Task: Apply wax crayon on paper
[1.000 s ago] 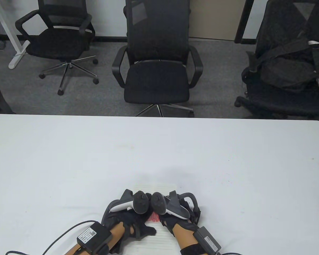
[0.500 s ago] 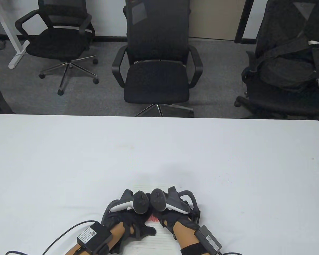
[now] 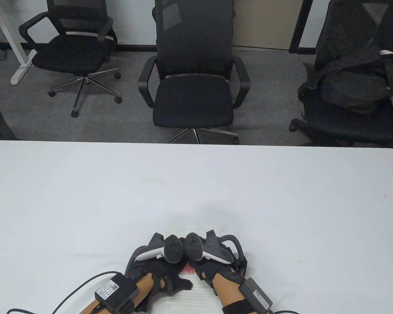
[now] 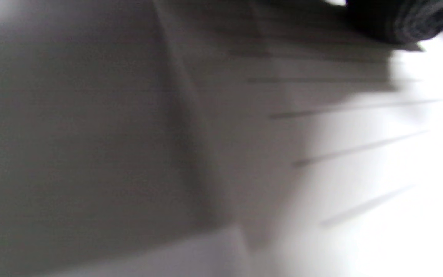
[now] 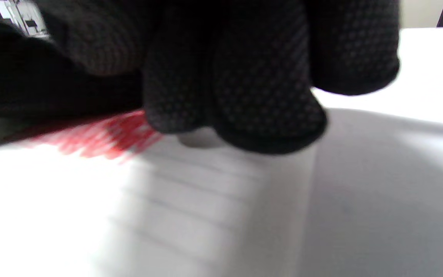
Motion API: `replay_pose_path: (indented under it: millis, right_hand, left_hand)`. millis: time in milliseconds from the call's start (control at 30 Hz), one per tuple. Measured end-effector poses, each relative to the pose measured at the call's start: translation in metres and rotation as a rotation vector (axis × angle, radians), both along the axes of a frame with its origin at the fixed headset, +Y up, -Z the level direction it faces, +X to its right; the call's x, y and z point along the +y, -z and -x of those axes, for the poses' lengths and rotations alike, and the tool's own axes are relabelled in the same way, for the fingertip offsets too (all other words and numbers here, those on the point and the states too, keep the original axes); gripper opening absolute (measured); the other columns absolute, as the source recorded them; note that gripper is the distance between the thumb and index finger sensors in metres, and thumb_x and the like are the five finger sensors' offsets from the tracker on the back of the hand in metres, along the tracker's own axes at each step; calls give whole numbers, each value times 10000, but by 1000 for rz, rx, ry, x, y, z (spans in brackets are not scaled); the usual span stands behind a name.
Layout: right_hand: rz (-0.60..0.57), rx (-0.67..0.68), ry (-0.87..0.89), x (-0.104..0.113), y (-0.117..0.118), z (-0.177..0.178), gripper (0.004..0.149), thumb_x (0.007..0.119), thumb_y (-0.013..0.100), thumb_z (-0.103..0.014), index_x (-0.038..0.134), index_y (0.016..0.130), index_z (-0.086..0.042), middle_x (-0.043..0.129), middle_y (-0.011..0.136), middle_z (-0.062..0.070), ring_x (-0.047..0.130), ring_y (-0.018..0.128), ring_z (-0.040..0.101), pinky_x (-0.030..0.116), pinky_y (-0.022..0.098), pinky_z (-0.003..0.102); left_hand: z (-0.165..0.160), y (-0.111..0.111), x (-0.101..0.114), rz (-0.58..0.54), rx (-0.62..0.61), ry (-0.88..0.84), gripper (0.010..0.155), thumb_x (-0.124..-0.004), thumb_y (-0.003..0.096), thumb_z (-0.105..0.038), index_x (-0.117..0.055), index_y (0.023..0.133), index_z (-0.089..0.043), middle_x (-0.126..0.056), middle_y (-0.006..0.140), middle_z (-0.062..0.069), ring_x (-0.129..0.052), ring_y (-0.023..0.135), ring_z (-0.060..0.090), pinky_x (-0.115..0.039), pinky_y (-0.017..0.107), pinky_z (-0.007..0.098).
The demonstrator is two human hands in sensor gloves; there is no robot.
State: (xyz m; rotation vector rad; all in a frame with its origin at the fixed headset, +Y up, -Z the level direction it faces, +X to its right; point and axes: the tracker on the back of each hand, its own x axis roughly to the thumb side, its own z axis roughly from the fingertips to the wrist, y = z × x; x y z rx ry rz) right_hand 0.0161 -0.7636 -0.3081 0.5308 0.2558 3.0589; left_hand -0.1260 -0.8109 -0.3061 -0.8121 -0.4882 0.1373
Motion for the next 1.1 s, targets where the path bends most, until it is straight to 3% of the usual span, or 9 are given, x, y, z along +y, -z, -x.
replay_pose_path:
  millis: [67, 167, 267, 467, 633, 833, 933, 1033, 1100]
  right_hand:
    - [-87, 5, -25, 0, -1, 1, 427, 764, 405, -429, 817, 772, -218, 992, 514, 34, 1021, 333, 191, 871, 377, 446]
    - [-56, 12, -46, 1, -1, 4, 428, 765, 408, -423, 817, 771, -204, 992, 510, 39, 1020, 331, 194, 869, 377, 451]
    - [129, 28, -59, 2, 1, 4, 419, 763, 420, -422, 815, 775, -205, 987, 518, 44, 1016, 344, 196, 858, 399, 460]
    - [-74, -3, -31, 0, -1, 2, 427, 769, 405, -425, 825, 769, -209, 995, 507, 41, 1022, 328, 193, 871, 376, 447]
    - [125, 14, -58, 3, 1, 5, 422, 766, 418, -421, 819, 773, -200, 989, 512, 47, 1016, 339, 198, 858, 396, 460]
    - [-97, -8, -67, 1, -1, 5, 428, 769, 407, -427, 825, 771, -211, 995, 508, 39, 1022, 329, 190, 872, 378, 445]
    - [-51, 11, -74, 0, 1, 6, 428, 770, 408, -421, 825, 769, -198, 993, 505, 47, 1018, 330, 196, 867, 382, 451]
    - [97, 28, -110, 3, 1, 9, 422, 768, 420, -419, 821, 775, -199, 987, 515, 51, 1014, 344, 200, 855, 403, 461]
    - [37, 25, -112, 2, 1, 10, 421, 772, 414, -423, 829, 767, -203, 990, 511, 47, 1016, 343, 198, 859, 403, 454]
  left_hand:
    - [0, 0, 0, -1, 0, 0, 1019, -692, 384, -803, 22, 1032, -473, 176, 1044, -194, 185, 1024, 152, 32, 700, 580]
    - [0, 0, 0, -1, 0, 1, 1020, -691, 383, -804, 22, 1032, -473, 176, 1044, -195, 184, 1025, 151, 32, 701, 580]
    - [0, 0, 0, 0, 0, 1, 1026, -692, 383, -804, 33, 1030, -476, 176, 1044, -194, 186, 1024, 151, 33, 699, 580]
    - [0, 0, 0, 0, 0, 1, 1021, -693, 382, -804, 24, 1030, -476, 177, 1044, -194, 186, 1024, 152, 33, 699, 581]
    - [0, 0, 0, -1, 0, 2, 1027, -693, 382, -804, 34, 1030, -478, 175, 1044, -195, 185, 1025, 151, 32, 700, 580]
    - [0, 0, 0, -2, 0, 3, 1020, -692, 381, -805, 24, 1030, -478, 176, 1044, -196, 184, 1025, 151, 31, 701, 580]
    - [0, 0, 0, -2, 1, 4, 1021, -692, 381, -805, 24, 1030, -478, 176, 1044, -197, 184, 1026, 151, 31, 701, 581]
    - [0, 0, 0, -2, 1, 4, 1027, -693, 380, -805, 33, 1030, -478, 175, 1044, -196, 183, 1026, 151, 30, 702, 580]
    - [0, 0, 0, -2, 0, 4, 1027, -691, 382, -806, 34, 1031, -477, 176, 1044, -195, 184, 1025, 151, 31, 701, 581]
